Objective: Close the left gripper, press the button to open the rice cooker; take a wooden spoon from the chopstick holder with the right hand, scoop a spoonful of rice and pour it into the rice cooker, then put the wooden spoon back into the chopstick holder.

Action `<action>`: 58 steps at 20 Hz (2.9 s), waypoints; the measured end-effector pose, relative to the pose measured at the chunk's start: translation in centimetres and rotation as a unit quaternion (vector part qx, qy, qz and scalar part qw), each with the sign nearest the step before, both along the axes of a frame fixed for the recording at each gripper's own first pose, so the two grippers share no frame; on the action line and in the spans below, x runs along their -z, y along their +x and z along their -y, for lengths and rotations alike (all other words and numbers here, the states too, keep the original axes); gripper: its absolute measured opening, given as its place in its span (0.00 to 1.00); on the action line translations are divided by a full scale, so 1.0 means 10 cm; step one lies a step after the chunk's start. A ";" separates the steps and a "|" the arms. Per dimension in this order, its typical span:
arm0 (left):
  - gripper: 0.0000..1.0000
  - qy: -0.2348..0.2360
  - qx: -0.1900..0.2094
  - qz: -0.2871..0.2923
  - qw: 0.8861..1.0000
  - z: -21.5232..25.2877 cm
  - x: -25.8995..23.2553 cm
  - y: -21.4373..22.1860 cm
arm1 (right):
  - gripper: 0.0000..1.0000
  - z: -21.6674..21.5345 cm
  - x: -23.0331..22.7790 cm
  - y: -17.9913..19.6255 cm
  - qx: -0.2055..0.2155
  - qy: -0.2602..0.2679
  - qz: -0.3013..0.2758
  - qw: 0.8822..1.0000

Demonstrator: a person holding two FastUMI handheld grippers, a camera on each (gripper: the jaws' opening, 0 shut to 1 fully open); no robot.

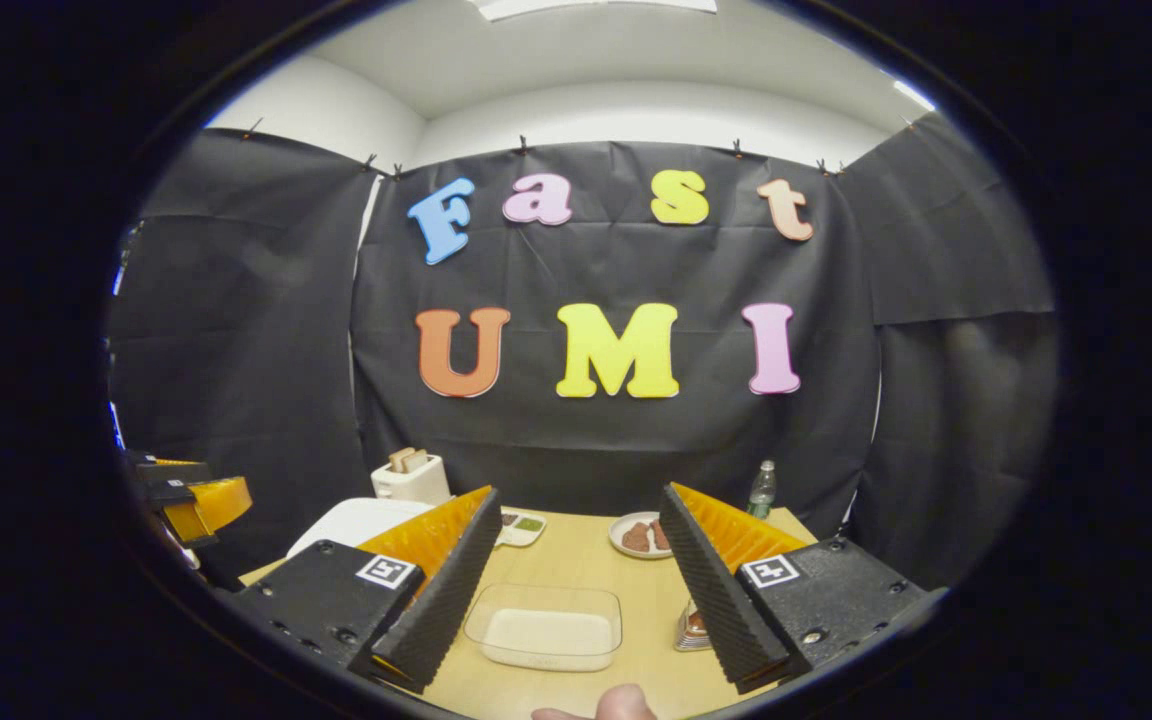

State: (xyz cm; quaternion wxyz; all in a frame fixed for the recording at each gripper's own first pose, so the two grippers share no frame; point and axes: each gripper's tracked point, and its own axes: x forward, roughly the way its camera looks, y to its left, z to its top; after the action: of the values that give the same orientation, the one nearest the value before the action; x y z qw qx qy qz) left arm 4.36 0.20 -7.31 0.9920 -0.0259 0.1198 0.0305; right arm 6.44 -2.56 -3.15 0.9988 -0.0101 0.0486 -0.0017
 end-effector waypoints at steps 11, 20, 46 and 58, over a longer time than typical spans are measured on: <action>0.07 -0.067 0.016 -0.203 0.977 0.14 0.97 0.54 | 1.00 0.48 0.35 0.69 0.039 0.048 -0.034 0.998; 0.00 -0.076 0.009 -0.256 0.964 -0.03 1.40 1.03 | 1.00 0.68 0.64 0.98 0.060 0.059 -0.063 0.994; 0.01 -0.112 0.003 -0.170 0.979 -0.04 1.08 1.44 | 1.00 0.78 0.29 1.03 0.037 0.011 -0.045 0.998; 0.08 -0.040 0.017 0.040 0.998 -0.01 -0.45 2.10 | 0.99 1.47 0.34 0.64 0.095 0.031 -0.051 0.994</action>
State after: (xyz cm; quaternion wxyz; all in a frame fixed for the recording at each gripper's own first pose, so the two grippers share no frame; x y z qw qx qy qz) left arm 25.32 0.29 -2.85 0.9945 -0.0649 0.0818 0.0076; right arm 12.85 -17.26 -6.58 0.9901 0.0252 0.1001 -0.0950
